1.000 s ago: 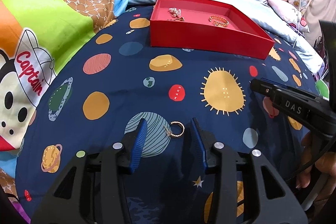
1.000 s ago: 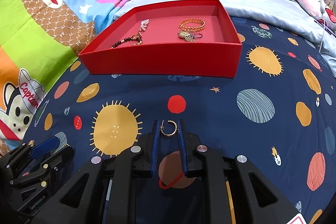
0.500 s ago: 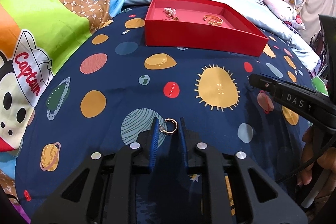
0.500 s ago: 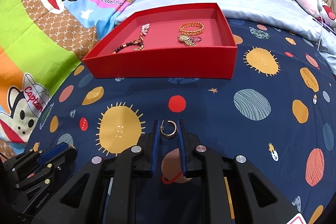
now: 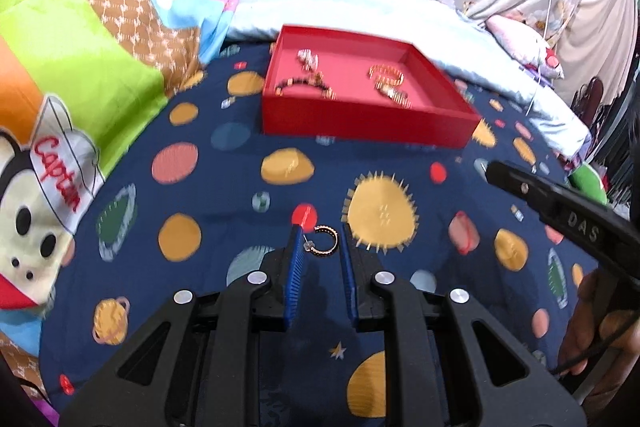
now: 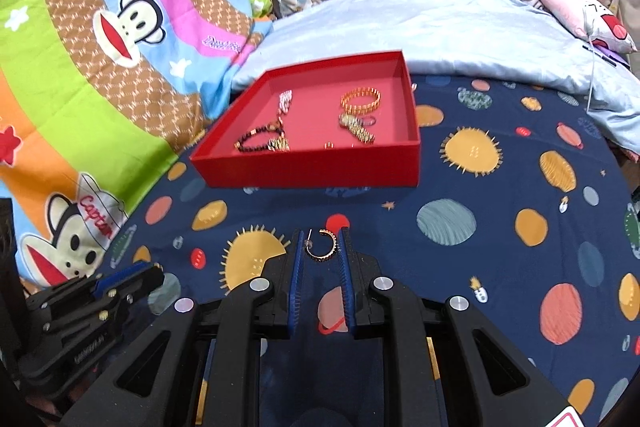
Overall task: Organize jewelry
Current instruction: 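Carry the hoop earring and small ring into the red tray and open both tools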
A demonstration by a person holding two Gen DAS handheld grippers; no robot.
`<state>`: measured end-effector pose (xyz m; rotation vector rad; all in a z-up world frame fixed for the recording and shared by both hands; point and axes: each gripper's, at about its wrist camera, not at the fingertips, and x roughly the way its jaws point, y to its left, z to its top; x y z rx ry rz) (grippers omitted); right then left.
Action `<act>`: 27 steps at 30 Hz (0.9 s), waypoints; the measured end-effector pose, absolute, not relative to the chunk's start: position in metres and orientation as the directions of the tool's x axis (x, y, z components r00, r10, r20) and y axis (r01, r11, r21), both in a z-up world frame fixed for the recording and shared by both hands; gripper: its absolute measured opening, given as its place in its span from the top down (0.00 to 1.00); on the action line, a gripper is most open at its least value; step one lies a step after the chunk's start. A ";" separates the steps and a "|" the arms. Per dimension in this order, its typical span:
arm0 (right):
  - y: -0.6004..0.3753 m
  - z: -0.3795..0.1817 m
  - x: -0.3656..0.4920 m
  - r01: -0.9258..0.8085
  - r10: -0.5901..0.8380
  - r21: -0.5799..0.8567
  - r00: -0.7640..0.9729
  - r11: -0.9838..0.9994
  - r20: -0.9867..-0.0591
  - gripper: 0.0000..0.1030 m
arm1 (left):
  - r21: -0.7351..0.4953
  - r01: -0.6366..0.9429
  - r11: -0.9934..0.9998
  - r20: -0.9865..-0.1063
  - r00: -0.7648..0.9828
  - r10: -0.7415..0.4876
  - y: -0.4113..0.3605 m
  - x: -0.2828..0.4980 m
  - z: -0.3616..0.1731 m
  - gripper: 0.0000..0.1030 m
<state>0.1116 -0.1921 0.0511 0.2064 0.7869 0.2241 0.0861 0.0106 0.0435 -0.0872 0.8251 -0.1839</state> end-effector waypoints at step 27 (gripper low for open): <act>-0.220 0.097 0.238 -0.131 0.273 0.270 0.753 0.954 -0.599 0.85 | -0.187 0.238 0.953 -0.624 0.721 -0.302 -0.037 0.261 0.116 0.83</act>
